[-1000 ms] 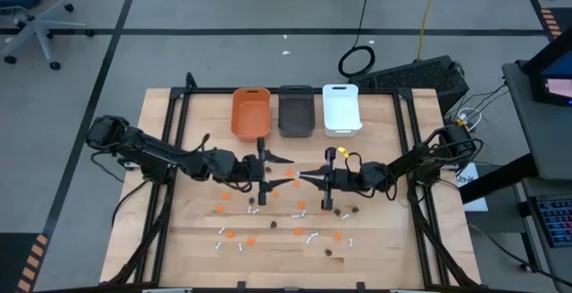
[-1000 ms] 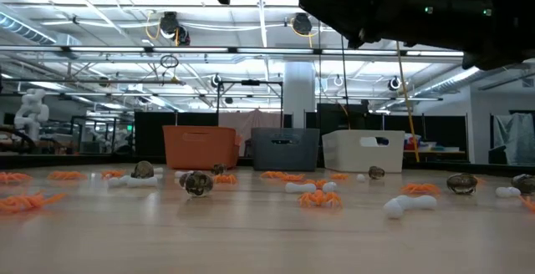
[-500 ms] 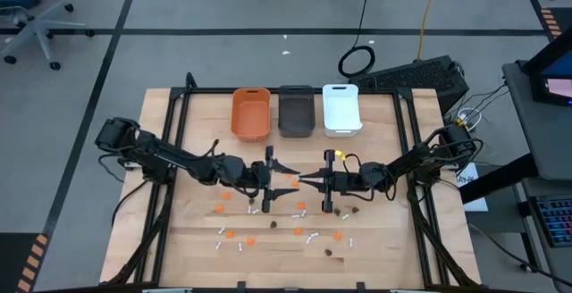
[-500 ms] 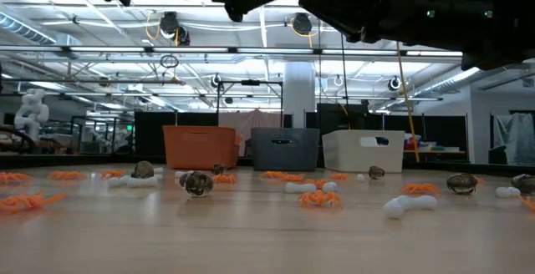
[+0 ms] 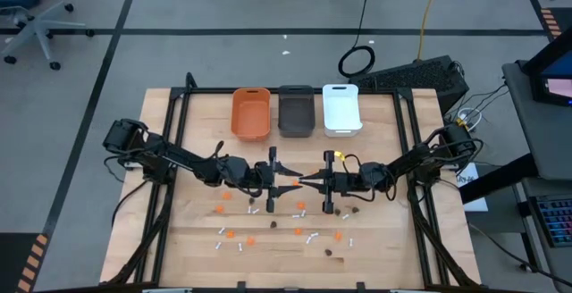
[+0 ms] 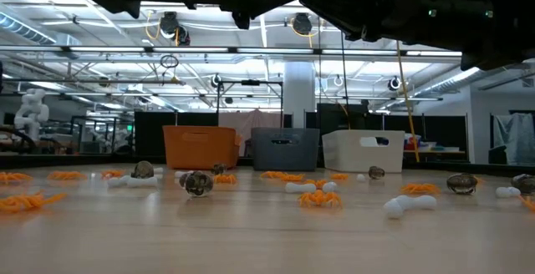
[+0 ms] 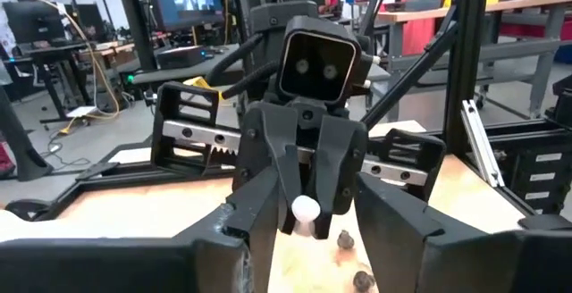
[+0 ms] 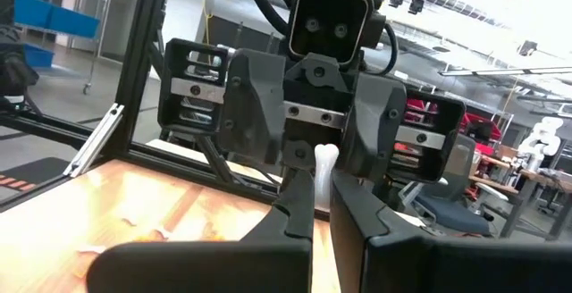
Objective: Sort Halloween decoration
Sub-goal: Put the white bone toy into the white bin
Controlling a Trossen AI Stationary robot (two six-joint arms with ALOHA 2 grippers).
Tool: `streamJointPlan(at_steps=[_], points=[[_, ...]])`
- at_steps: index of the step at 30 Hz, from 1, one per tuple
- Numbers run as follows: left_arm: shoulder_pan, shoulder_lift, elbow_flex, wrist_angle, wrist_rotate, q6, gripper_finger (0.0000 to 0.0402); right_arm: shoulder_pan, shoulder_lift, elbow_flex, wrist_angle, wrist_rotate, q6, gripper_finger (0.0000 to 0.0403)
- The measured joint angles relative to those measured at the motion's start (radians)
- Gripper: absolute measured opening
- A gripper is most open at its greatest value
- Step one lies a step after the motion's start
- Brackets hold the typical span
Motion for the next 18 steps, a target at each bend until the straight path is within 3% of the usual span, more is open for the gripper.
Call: streamJointPlan(at_steps=[5,14,18], points=[[0.0,0.0,0.0,-0.001,-0.001,0.006,0.0114,0.0,0.0,0.0,0.0,0.0,0.0,0.0],[0.012,-0.002,0.0,-0.017,-0.004,0.023,0.002,0.0,0.0,0.0,-0.001,0.001,0.011,0.0],[0.016,-0.002,0.0,-0.016,0.017,0.022,0.0009,0.0,0.0,0.0,-0.001,0.0,0.011,0.0]])
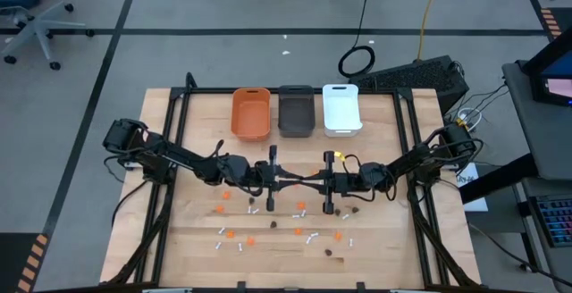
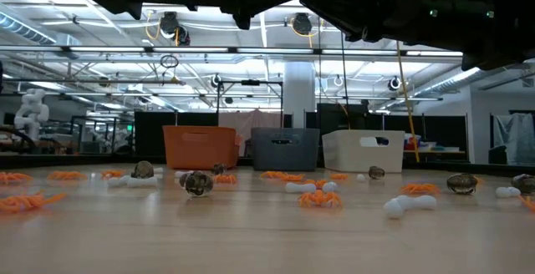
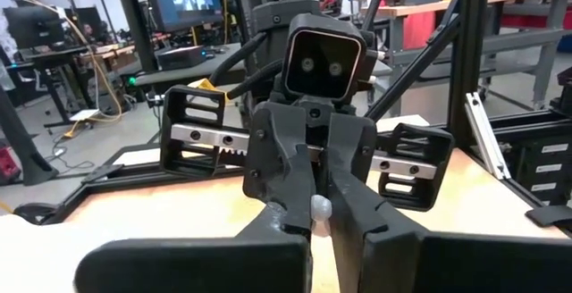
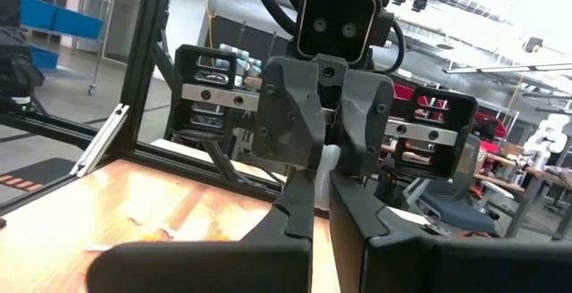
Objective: Sort Halloween decoration
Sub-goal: Put the white bone toy into the white bin
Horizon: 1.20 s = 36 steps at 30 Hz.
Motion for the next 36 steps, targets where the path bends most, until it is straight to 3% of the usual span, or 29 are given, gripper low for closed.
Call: streamJointPlan(at_steps=[6,12,20,29,36], points=[[0.003,0.0,0.0,0.002,0.002,-0.027,0.0013,0.0,0.0,0.0,0.0,0.002,0.029,0.0024],[0.006,0.0,-0.002,0.0,0.002,-0.053,0.0013,0.0,0.0,0.0,-0.029,0.005,0.088,0.0098],[0.005,-0.056,-0.002,-0.008,0.018,-0.079,0.0013,0.0,-0.002,0.001,-0.137,0.094,0.154,0.0182],[0.004,-0.177,-0.002,-0.087,0.189,0.072,0.0013,0.0,-0.002,0.001,-0.284,0.106,0.23,0.0196],[0.025,-0.309,-0.001,-0.188,0.193,0.108,0.0013,0.0,-0.002,0.001,-0.397,0.104,0.263,0.0196]])
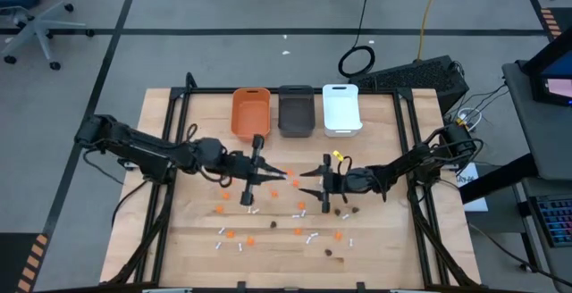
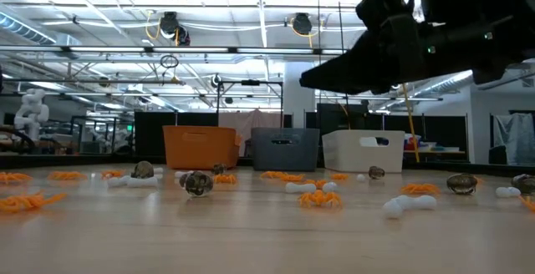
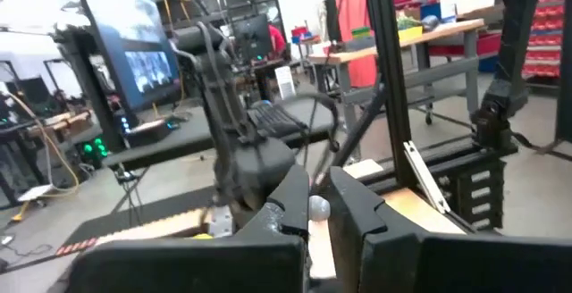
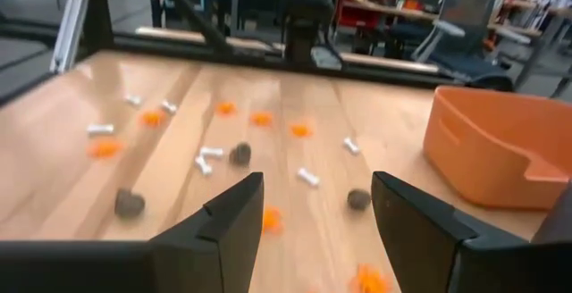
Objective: Sort Halloween decoration
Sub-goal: Put the white bone toy into the white bin
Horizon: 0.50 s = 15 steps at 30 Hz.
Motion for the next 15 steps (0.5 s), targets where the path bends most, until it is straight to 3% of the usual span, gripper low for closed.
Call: streamJointPlan(at_steps=[15], points=[[0.013,-0.063,0.0,-0.037,-0.041,-0.016,0.0013,0.0,0.0,-0.001,-0.061,-0.05,0.021,0.0196]])
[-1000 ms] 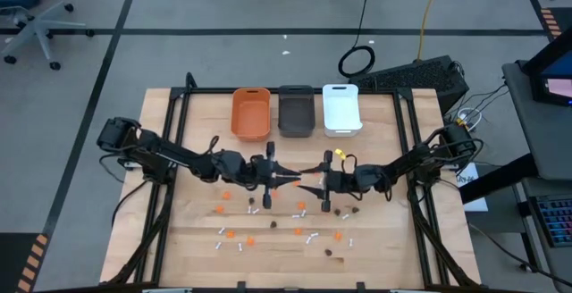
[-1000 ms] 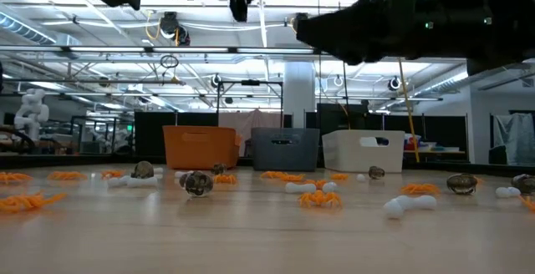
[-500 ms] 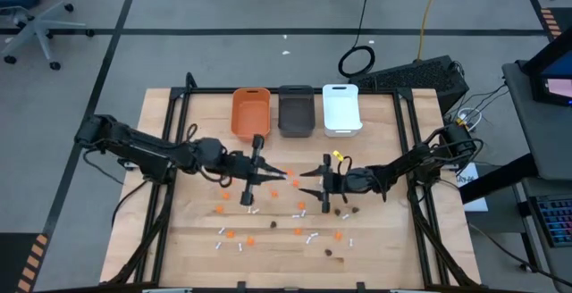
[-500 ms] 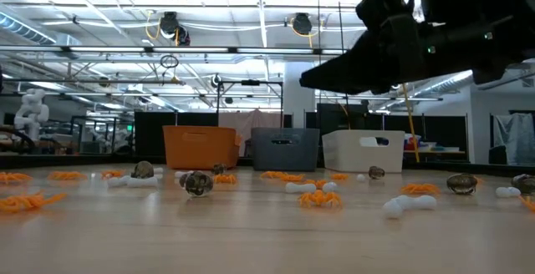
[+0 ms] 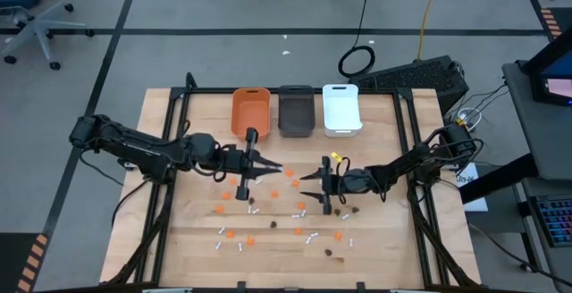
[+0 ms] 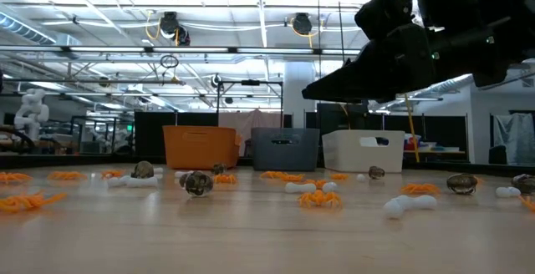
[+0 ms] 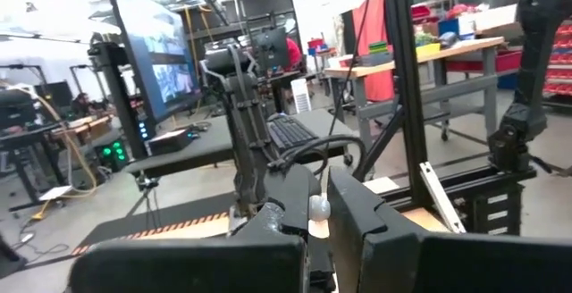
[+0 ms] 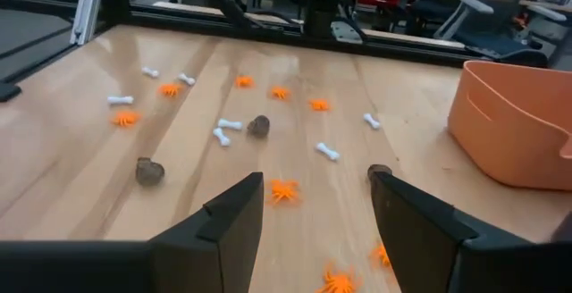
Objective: Sort Halloween decoration
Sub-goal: Put the white bone toy into the white bin
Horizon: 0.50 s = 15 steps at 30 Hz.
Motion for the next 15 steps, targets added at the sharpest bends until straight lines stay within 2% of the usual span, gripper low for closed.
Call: streamJointPlan(at_steps=[9,15], points=[[-0.001,0.0,0.0,-0.02,-0.013,0.216,0.0013,0.0,0.0,0.0,-0.005,0.001,-0.013,0.0196],[-0.001,0.0,0.0,-0.02,-0.012,0.437,0.0012,0.0,0.0,0.0,-0.006,0.002,-0.022,0.0196]])
